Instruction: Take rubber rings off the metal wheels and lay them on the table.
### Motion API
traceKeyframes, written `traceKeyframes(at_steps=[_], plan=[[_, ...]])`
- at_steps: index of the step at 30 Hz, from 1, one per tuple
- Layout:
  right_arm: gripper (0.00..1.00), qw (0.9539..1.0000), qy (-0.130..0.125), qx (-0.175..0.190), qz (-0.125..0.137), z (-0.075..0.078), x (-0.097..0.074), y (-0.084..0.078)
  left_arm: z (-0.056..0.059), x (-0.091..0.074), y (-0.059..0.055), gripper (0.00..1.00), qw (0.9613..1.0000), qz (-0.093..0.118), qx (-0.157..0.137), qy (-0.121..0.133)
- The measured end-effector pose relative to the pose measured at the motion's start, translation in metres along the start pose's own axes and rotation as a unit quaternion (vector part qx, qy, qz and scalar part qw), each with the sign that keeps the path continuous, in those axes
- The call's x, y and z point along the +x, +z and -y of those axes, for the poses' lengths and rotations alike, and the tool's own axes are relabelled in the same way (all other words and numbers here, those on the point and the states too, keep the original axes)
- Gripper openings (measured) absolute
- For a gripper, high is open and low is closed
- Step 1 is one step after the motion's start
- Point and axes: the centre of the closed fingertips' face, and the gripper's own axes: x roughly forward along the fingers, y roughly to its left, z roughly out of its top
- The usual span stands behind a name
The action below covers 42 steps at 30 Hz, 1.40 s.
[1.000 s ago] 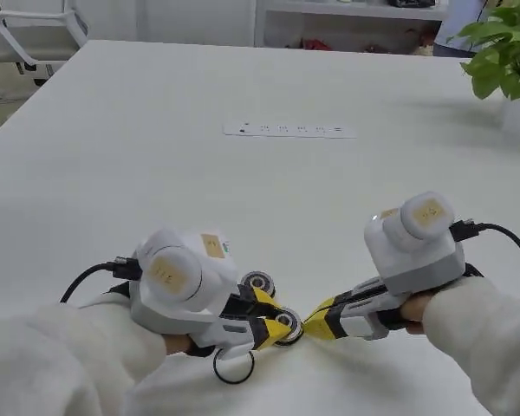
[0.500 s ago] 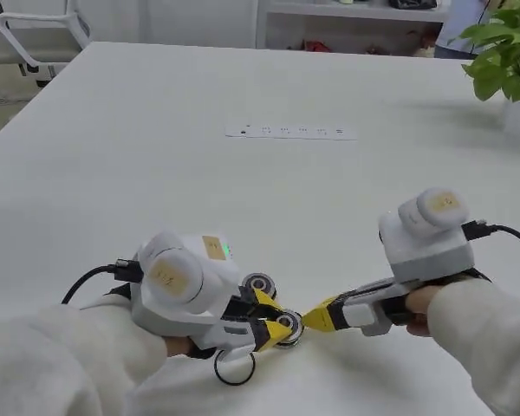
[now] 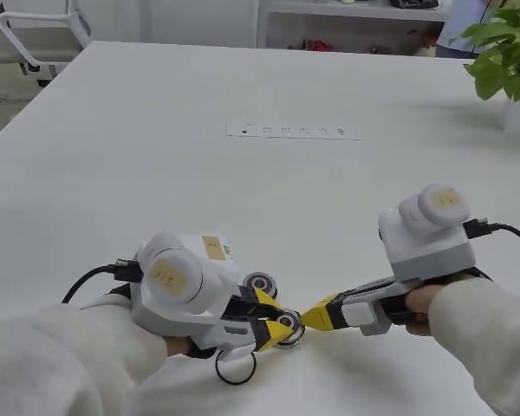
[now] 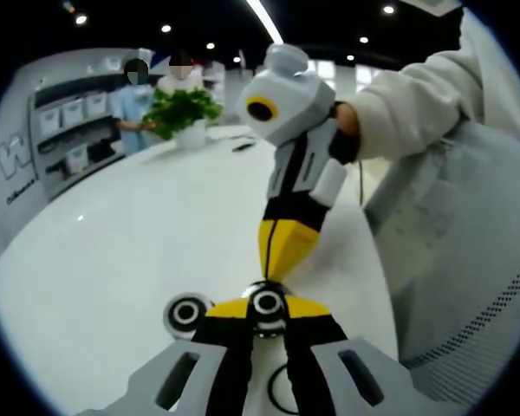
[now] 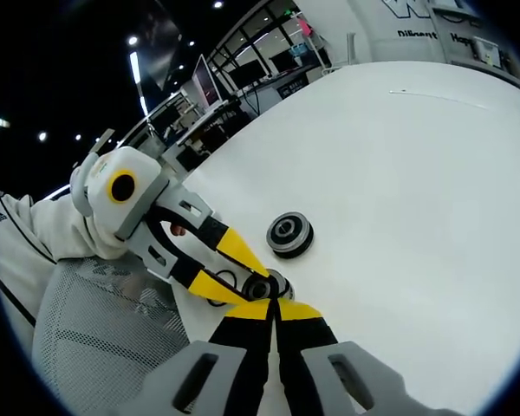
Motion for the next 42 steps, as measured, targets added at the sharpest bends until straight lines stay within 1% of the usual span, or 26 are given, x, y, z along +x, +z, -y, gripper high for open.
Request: traceKeyframes(at_steps=[17, 23, 24, 25, 28, 37, 42], plan=[[0.00, 1.0000, 0.006, -0.003, 0.004, -0.004, 0.001, 0.002, 0.000, 0.000, 0.000, 0.14, 1.0000, 0.003, -0.003, 0.001], [0.00, 0.9999, 0.014, -0.002, 0.007, -0.007, 0.002, 0.004, 0.000, 0.000, 0.000, 0.14, 1.0000, 0.003, -0.004, 0.001], [0.00, 0.9998, 0.020, -0.002, 0.009, -0.010, 0.002, 0.005, 0.000, 0.000, 0.000, 0.14, 1.0000, 0.003, -0.004, 0.001], [0.00, 0.9990, 0.033, 0.004, 0.031, -0.015, 0.003, 0.013, 0.000, 0.000, 0.000, 0.14, 1.0000, 0.003, -0.005, 0.001], [0.00, 0.9987, 0.032, 0.008, 0.040, -0.017, -0.001, 0.019, 0.000, 0.000, 0.001, 0.14, 1.0000, 0.004, -0.005, 0.001], [0.00, 0.9993, 0.019, 0.013, 0.030, -0.010, 0.000, 0.014, 0.001, 0.001, 0.001, 0.14, 1.0000, 0.006, -0.005, 0.002], [0.00, 0.9995, 0.015, 0.012, 0.026, -0.008, 0.000, 0.012, 0.002, 0.004, 0.002, 0.14, 0.9999, 0.012, -0.004, 0.004]])
